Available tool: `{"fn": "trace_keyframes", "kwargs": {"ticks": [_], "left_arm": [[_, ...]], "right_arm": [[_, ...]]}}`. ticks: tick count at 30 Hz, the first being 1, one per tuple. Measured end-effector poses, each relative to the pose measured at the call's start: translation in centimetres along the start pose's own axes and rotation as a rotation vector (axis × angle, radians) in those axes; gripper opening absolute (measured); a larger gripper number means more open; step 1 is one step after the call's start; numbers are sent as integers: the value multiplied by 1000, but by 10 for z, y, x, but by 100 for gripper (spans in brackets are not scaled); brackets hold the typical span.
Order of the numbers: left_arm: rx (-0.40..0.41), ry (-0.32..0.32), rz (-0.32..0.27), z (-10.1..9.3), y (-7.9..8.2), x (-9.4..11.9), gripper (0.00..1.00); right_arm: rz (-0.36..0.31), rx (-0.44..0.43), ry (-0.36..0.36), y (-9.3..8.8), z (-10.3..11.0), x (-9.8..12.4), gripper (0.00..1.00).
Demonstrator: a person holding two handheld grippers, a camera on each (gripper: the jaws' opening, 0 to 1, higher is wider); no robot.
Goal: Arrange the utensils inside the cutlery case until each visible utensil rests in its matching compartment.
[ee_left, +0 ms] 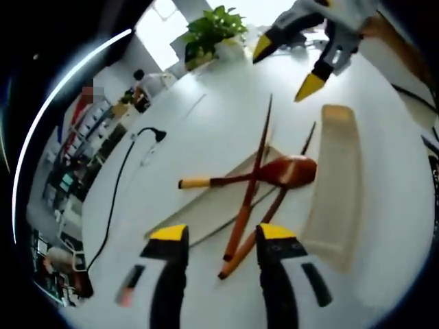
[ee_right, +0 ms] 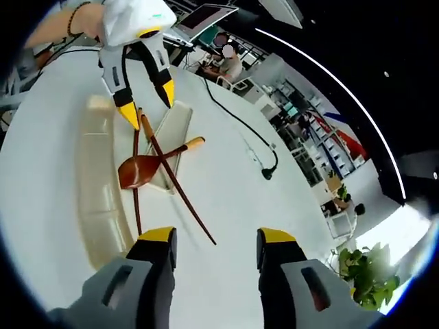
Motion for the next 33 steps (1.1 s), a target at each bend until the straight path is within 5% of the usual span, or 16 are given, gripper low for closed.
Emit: {"fn": "trace_keyframes", "kwargs": {"ticks": [1, 9, 12, 21, 33], "left_arm": [[-1, 0, 2, 0, 0, 0, 41], [-24, -9, 27, -1, 5, -4, 40], [-21, -22, 45, -1, 4, -9, 39], [-1, -34, 79, 0, 0, -15, 35], [5, -45, 98, 1, 0, -20, 30]], "right_arm": [[-10, -1, 5, 2, -1, -2, 28], [2, 95, 64, 10, 2, -10, 31], [15, 257, 125, 13, 4, -14, 31], [3, 408, 171, 22, 8, -32, 28], [20, 418, 176, 25, 5, -46, 15]]}}
Point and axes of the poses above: the point that each gripper's makers call its tool centre point, and the gripper's own axes: x roughly backward along the fingers, z roughly to its left, y roughly out of its top, the point moved 7 cm from there along x, roughly backward along the fingers, and after that the axes turned 12 degrees about x, right-handed, at the moved point
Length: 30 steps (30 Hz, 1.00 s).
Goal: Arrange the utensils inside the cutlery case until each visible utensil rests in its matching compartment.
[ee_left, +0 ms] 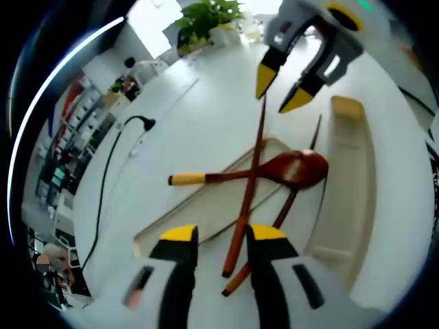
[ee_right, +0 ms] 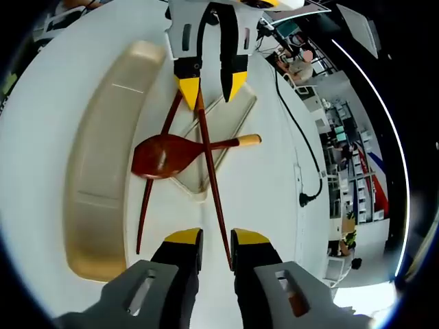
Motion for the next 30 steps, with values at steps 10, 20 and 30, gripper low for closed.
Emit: {"fn": "trace_keyframes", "kwargs": {"ticks": [10, 20, 30], "left_arm": [[49, -44, -1, -1, -1, -4, 17], [-150, 60, 13, -8, -2, -6, 8], [-119, 67, -37, -6, -7, -3, 8]], "right_arm": [[30, 32, 22, 1, -2, -11, 5], [42, 13, -5, 1, 1, -12, 2], [30, 0, -46, 3, 4, -10, 2]]}}
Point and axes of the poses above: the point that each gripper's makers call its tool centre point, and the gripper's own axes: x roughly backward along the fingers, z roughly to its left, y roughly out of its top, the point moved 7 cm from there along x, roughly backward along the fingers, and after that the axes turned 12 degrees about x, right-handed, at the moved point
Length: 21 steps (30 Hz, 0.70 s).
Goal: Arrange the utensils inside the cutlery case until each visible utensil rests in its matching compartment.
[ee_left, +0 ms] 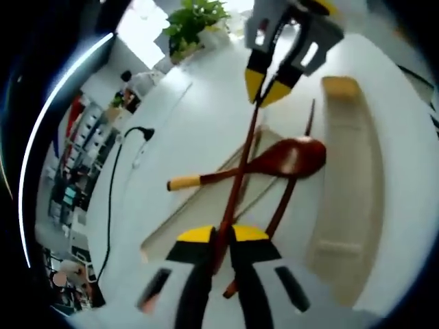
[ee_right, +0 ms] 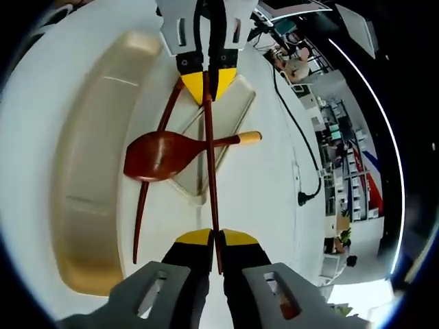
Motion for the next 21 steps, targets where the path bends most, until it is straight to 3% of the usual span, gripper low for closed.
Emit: {"fn": "trace_keyframes", "kwargs": {"ticks": [4, 6, 9, 14, 21], "left_arm": [[26, 12, -30, -2, -2, 5, 9], [-2, 45, -73, -2, 3, 11, 9], [-30, 61, -84, -5, 5, 19, 9], [-47, 51, -79, -10, 8, 32, 8], [-46, 8, -85, -16, 10, 51, 9]], "right_arm": [[-16, 1, -16, 2, 1, 6, 2], [-2, 33, -41, 3, 1, 11, 2], [-8, 11, -47, 3, 1, 20, 2], [-18, -9, -90, 4, -3, 32, 3], [-59, -41, -48, 9, 8, 50, 3]]}}
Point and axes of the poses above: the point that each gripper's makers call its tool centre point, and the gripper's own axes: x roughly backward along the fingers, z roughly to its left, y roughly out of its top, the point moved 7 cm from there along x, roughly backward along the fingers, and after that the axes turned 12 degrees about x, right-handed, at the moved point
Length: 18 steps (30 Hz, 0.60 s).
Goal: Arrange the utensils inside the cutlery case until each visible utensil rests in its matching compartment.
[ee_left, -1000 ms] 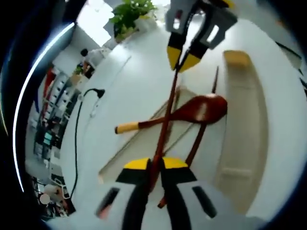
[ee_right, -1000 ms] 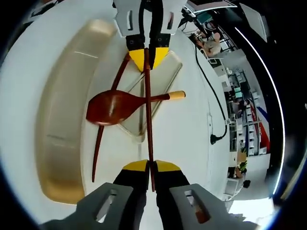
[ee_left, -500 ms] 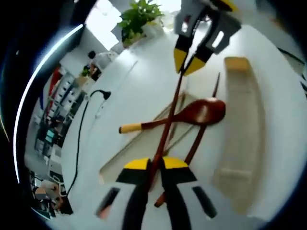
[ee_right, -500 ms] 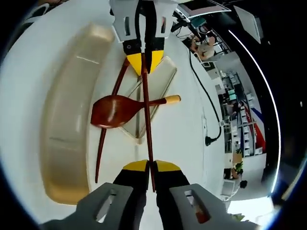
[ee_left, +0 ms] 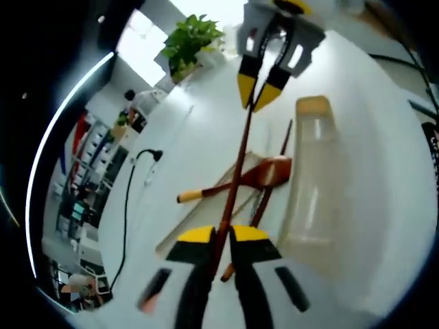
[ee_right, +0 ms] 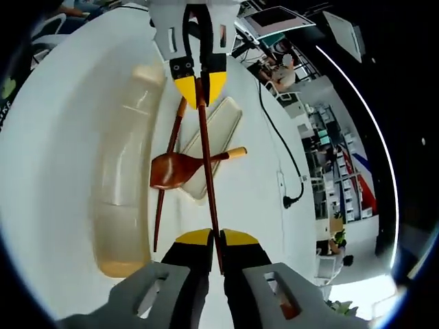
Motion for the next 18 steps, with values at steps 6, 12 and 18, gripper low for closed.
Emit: {"fn": "trace_keyframes", "kwargs": {"ticks": [6, 12, 18], "left_arm": [[14, -65, 20, -16, 4, 18, 8], [53, -155, 61, -30, -1, 28, 8], [61, -197, 66, -37, -4, 33, 9]], "right_arm": [[4, -39, 43, 3, 12, 10, 3], [-37, -77, 112, 8, 29, 21, 3], [-54, -89, 158, 15, 42, 35, 3]]}}
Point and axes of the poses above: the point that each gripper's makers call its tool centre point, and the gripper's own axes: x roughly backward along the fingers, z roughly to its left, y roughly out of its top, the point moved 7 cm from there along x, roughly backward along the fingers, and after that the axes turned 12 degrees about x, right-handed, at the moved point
